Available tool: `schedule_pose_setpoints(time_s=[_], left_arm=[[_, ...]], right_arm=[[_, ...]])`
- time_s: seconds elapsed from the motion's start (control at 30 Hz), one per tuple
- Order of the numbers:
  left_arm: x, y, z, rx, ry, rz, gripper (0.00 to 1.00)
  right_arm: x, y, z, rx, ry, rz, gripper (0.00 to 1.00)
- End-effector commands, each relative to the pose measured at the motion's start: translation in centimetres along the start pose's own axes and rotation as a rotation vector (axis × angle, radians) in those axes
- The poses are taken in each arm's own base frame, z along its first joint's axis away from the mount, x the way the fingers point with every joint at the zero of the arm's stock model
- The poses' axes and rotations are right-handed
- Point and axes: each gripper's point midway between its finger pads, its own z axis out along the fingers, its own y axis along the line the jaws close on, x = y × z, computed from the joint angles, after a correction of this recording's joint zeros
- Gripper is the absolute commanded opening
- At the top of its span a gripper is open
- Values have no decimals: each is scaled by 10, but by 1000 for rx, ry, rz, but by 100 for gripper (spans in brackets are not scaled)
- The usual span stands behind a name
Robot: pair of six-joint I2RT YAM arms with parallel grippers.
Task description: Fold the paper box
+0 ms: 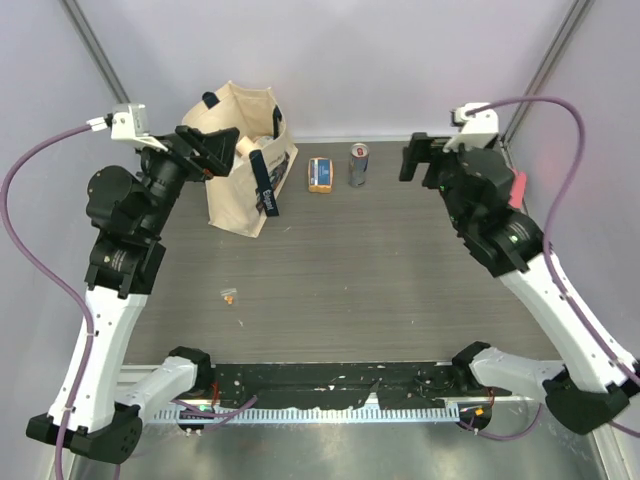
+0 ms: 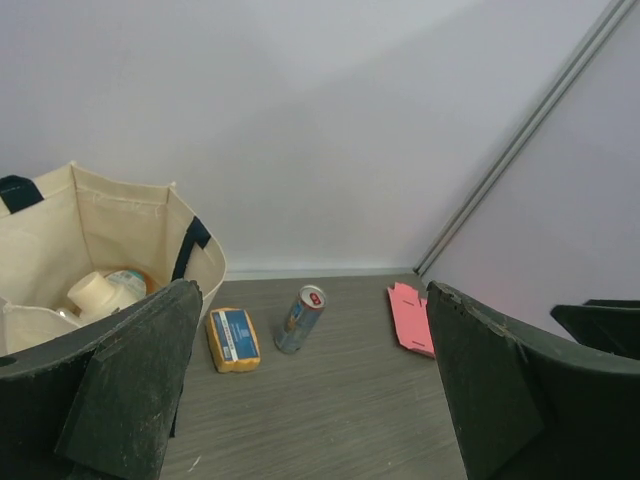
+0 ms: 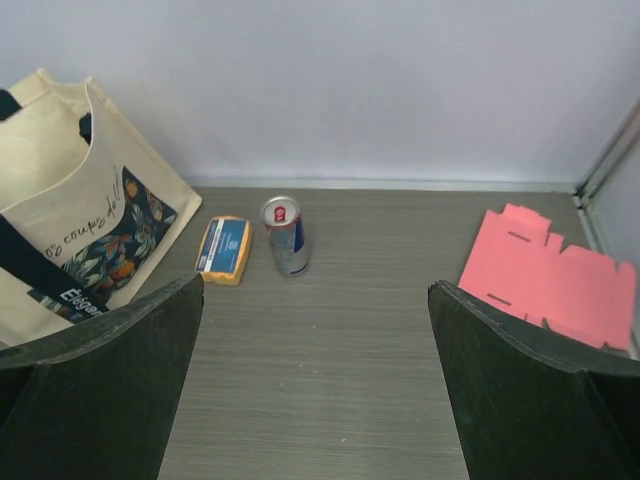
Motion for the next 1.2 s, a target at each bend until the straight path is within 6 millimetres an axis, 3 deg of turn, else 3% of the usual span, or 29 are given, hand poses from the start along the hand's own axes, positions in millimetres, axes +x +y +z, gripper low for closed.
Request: schedule_pose_setpoints(time_s=[0.0, 0.07, 0.1, 0.17, 0.2, 0.23, 0.27, 0.3, 0.33, 0.37, 0.4, 0.47, 0.5, 0.57, 0.6, 0.63, 0.67, 0.73, 0.77, 0.8, 1.0, 1.17], left_arm=[[17, 2, 7, 24, 47, 11, 100], [28, 7, 8, 13, 85, 19, 100], [34, 9, 8, 7, 102, 22, 100], [46, 14, 8, -2, 141, 37, 100], [54, 17, 7, -6, 162, 43, 100], [59, 18, 6, -2, 177, 50, 100], [62, 20, 5, -4, 183, 69, 100], [71, 25, 4, -11, 203, 76, 100], [74, 25, 3, -9, 212, 84, 99], [77, 27, 2, -9, 218, 90, 100], [84, 31, 1, -12, 233, 102, 100], [88, 30, 1, 2, 236, 107, 100], [95, 32, 1, 4, 249, 109, 100], [97, 30, 1, 18, 248, 106, 100], [101, 29, -1, 28, 255, 105, 100], [102, 26, 0, 40, 249, 113, 100], [105, 26, -1, 45, 255, 113, 100], [111, 23, -3, 53, 267, 117, 100], [110, 22, -3, 58, 266, 118, 100], [115, 22, -4, 61, 276, 119, 100], [118, 28, -4, 31, 280, 126, 100], [122, 27, -2, 43, 288, 110, 100]], right_arm=[[47, 44, 47, -89, 118, 11, 100], [57, 45, 66, -131, 130, 57, 100], [77, 42, 80, -144, 171, 95, 100], [88, 20, 103, -158, 208, 228, 100], [108, 11, 115, -144, 251, 259, 100], [114, 13, 118, -185, 272, 340, 100], [109, -21, 132, -139, 216, 402, 98], [131, -37, 135, -112, 238, 454, 97], [134, -57, 139, -87, 212, 525, 97], [125, -71, 142, -103, 148, 624, 95], [146, -105, 141, -23, 150, 670, 93], [153, -131, 141, 44, 108, 740, 92], [175, -162, 135, 119, 111, 789, 92], [183, -189, 130, 156, 66, 863, 91], [205, -211, 120, 225, 69, 936, 90], [212, -223, 116, 258, 56, 962, 90], [212, -230, 115, 269, 21, 963, 90], [236, -246, 114, 306, 37, 1037, 90], [232, -249, 120, 276, 7, 1062, 89], [252, -248, 125, 265, 43, 1128, 87], [300, -254, 150, 379, 126, 1298, 79], [315, -253, 170, 435, 119, 1367, 78]])
